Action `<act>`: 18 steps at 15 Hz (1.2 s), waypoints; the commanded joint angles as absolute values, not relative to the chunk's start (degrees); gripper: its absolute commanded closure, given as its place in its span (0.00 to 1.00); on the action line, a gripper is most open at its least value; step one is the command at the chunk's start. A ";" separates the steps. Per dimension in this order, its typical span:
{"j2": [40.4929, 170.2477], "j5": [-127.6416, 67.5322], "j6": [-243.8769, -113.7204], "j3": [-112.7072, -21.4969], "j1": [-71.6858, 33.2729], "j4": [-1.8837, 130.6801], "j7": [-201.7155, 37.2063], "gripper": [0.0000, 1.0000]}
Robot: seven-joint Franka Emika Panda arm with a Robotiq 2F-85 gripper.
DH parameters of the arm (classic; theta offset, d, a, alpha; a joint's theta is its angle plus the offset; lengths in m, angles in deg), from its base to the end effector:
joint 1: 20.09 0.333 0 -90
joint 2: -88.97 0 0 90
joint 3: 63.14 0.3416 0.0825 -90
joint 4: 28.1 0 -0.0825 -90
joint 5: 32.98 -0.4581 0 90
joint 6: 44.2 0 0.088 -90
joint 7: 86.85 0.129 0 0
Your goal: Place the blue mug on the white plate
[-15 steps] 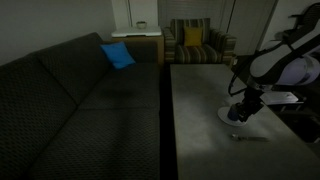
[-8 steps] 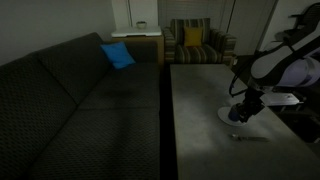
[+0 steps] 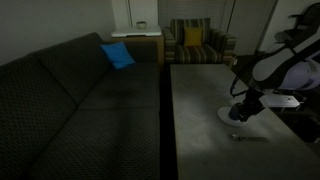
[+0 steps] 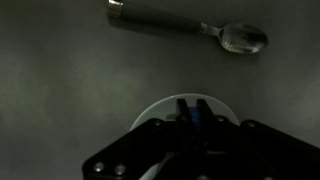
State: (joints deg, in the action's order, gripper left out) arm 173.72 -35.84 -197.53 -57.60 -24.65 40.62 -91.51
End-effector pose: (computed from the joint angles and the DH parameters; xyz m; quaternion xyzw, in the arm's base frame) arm 0.7159 0.0015 -0.2174 -0.9981 0.0169 -0.0024 0.0593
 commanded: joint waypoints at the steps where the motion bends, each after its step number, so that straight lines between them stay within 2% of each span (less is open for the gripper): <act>1: 173.72 -37.50 -201.25 -56.76 -25.53 42.06 -91.46 0.97; 12: 173.72 -38.13 -199.62 -55.52 -26.46 41.93 -92.36 0.97; 18: 173.51 -37.59 -193.47 -56.08 -26.23 40.67 -92.74 0.97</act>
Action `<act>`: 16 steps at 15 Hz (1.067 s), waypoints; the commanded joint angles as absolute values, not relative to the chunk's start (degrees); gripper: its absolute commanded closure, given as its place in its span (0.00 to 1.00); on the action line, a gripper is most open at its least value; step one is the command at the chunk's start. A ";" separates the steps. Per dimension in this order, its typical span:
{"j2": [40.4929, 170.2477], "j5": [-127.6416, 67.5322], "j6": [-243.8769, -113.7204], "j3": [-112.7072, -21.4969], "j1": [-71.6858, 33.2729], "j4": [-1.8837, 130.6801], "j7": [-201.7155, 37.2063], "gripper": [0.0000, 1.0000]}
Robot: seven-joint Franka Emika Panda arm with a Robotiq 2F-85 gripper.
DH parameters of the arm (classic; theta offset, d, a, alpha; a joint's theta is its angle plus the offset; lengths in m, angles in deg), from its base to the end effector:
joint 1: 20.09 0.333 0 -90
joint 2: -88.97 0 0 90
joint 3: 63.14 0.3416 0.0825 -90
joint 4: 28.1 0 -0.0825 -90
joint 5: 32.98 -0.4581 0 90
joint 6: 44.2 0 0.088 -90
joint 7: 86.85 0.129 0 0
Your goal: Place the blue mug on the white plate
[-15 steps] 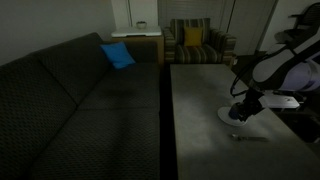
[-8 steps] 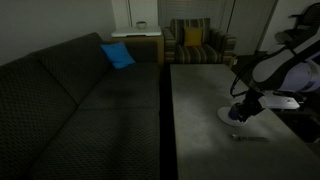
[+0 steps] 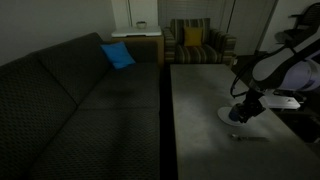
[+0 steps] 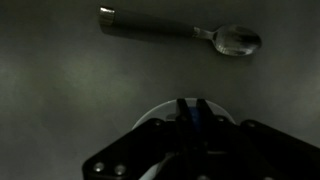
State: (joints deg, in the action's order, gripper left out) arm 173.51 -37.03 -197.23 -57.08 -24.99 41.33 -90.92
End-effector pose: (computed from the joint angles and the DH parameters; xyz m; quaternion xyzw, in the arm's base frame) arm 0.7115 0.0033 -0.2192 -0.9971 0.0333 0.0046 0.0689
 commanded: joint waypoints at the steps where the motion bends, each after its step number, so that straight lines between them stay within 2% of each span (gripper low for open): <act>1: 173.44 -37.64 -192.82 -56.23 -26.12 40.53 -92.63 0.97; 2: 173.40 -37.71 -192.27 -56.29 -26.08 40.42 -92.57 0.92; 3: 173.37 -37.73 -191.70 -56.39 -26.00 40.27 -92.52 0.72; 5: 173.38 -37.75 -190.90 -56.58 -25.85 40.17 -92.38 0.62; 6: 173.38 -37.77 -190.54 -56.62 -25.82 40.18 -92.37 0.59; 7: 173.38 -37.80 -190.17 -56.66 -25.80 40.17 -92.34 0.61; 8: 173.38 -37.82 -190.09 -56.69 -25.79 40.19 -92.34 0.73; 11: 173.38 -37.87 -189.92 -56.71 -25.80 40.19 -92.31 0.83; 13: 173.38 -37.89 -189.91 -56.71 -25.84 40.17 -92.31 0.72; 16: 173.38 -37.92 -190.18 -56.83 -25.95 40.05 -92.24 0.46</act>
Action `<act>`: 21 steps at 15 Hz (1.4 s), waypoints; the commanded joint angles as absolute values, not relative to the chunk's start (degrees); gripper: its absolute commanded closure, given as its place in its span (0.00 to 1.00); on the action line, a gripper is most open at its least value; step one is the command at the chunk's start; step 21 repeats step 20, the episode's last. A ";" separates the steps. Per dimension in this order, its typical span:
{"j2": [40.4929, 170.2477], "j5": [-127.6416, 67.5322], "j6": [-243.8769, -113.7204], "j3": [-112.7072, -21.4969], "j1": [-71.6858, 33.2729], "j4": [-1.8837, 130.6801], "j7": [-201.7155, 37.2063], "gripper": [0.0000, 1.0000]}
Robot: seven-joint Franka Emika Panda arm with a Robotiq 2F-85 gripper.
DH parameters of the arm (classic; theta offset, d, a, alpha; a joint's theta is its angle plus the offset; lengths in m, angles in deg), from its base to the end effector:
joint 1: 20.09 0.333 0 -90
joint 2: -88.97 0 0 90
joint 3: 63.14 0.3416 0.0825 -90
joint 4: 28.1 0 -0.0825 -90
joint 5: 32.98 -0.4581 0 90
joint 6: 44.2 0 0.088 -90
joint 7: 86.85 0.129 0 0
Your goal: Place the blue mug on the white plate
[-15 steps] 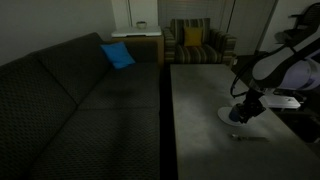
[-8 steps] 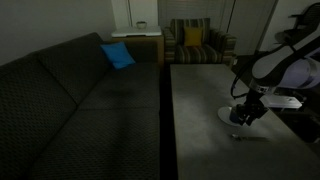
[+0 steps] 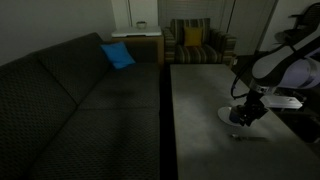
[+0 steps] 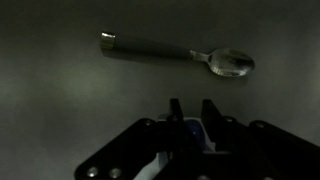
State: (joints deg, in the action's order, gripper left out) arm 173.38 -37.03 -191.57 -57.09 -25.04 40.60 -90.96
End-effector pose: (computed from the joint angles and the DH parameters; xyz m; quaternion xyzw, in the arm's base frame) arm 0.7061 0.0044 -0.2208 -0.9958 0.0302 0.0460 0.0735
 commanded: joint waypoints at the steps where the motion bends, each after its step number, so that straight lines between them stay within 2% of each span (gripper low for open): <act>1: 173.38 -37.93 -190.24 -56.88 -25.99 39.99 -92.18 0.39; 5: 173.38 -37.92 -189.78 -56.77 -26.26 39.19 -92.27 0.11; 7: 173.38 -37.70 -188.26 -56.86 -25.81 38.04 -91.94 0.01; 14: 173.36 -38.07 -176.55 -56.71 -23.40 32.65 -90.33 0.00; 21: 173.35 -38.16 -178.27 -57.18 -21.32 30.91 -88.99 0.00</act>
